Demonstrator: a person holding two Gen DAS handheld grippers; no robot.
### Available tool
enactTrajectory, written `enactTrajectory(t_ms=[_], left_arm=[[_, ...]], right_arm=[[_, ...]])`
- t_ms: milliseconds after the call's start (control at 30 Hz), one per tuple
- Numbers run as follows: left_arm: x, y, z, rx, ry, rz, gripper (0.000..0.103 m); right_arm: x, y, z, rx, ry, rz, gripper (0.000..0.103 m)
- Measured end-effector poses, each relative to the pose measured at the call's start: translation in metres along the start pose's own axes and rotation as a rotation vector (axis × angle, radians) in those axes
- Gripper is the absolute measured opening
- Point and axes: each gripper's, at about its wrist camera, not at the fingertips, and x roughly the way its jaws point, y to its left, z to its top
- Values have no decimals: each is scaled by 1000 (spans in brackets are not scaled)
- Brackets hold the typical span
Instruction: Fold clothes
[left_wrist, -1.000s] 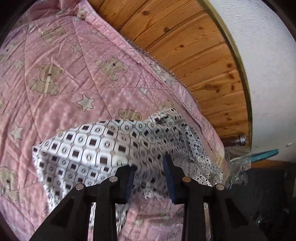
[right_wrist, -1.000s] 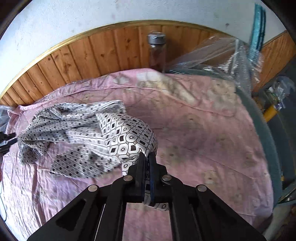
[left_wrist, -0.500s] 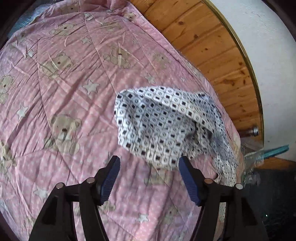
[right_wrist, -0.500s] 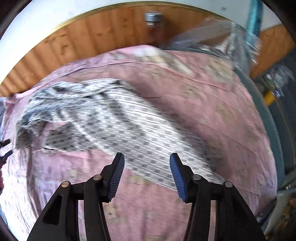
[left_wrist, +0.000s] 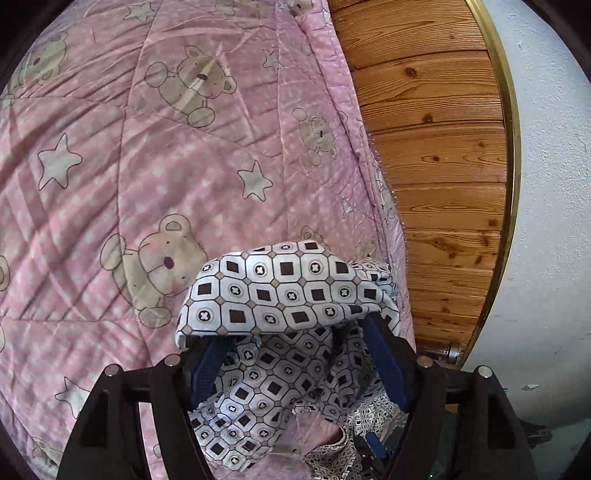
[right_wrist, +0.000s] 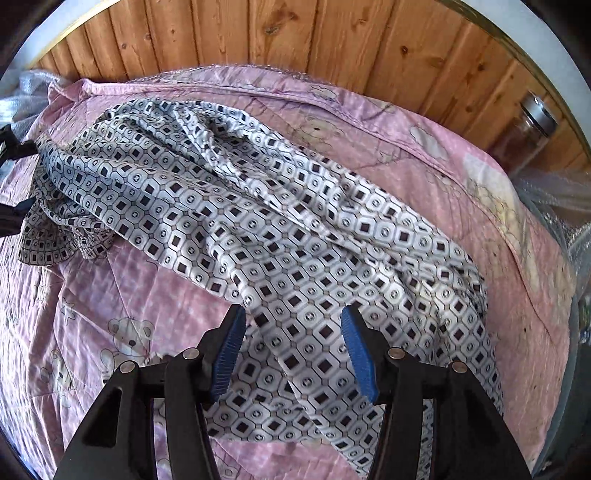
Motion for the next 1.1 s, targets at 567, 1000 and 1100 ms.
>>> enactTrajectory(t_ms=[567,1000,1100], left_arm=[[-27,23,-4,-180,-34,-111,86],[-90,-73,-8,296,42,-290,4],[-116,-26,-37,323,96,-187,4]], right_arm=[[-23,-31,-8,135,-35,59,3],[-124,-33,-54,120,-139,184,1],[-133,-23,-97,100,-68,243,1]])
